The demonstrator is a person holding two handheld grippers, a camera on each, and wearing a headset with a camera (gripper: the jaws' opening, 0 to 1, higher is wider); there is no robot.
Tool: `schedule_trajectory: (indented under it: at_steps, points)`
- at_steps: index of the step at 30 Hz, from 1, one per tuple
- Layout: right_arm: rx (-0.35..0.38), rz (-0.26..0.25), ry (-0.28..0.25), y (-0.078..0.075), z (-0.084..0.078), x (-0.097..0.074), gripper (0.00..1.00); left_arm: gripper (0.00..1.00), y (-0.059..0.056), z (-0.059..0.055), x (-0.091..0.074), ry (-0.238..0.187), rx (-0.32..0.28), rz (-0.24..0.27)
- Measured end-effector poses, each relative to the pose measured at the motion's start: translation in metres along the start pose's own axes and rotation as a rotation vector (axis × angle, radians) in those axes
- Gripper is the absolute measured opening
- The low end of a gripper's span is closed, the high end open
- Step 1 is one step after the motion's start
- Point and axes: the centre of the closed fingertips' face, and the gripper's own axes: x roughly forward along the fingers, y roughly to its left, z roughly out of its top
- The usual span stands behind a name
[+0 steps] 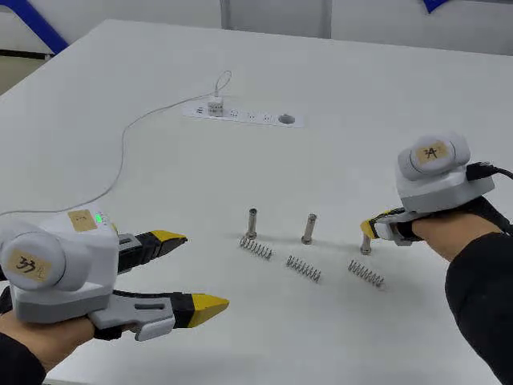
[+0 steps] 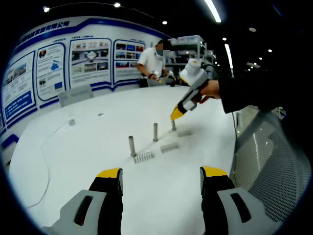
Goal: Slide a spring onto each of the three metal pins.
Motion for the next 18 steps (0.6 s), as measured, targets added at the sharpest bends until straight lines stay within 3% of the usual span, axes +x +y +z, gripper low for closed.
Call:
schedule_trajectory:
  at_steps: [8, 18]
  points:
    - [0.021, 0.009, -0.018, -0.0016, -0.0058, -0.0018, 0.09, 0.65, -0.0017, 0.0006, 0.0019, 0.002, 0.004, -0.005]
    - [-0.007, 0.019, -0.027, 0.0008, -0.0057, -0.0009, 0.09, 0.65, -0.0014, 0.0004, 0.0024, 0.003, 0.005, -0.007]
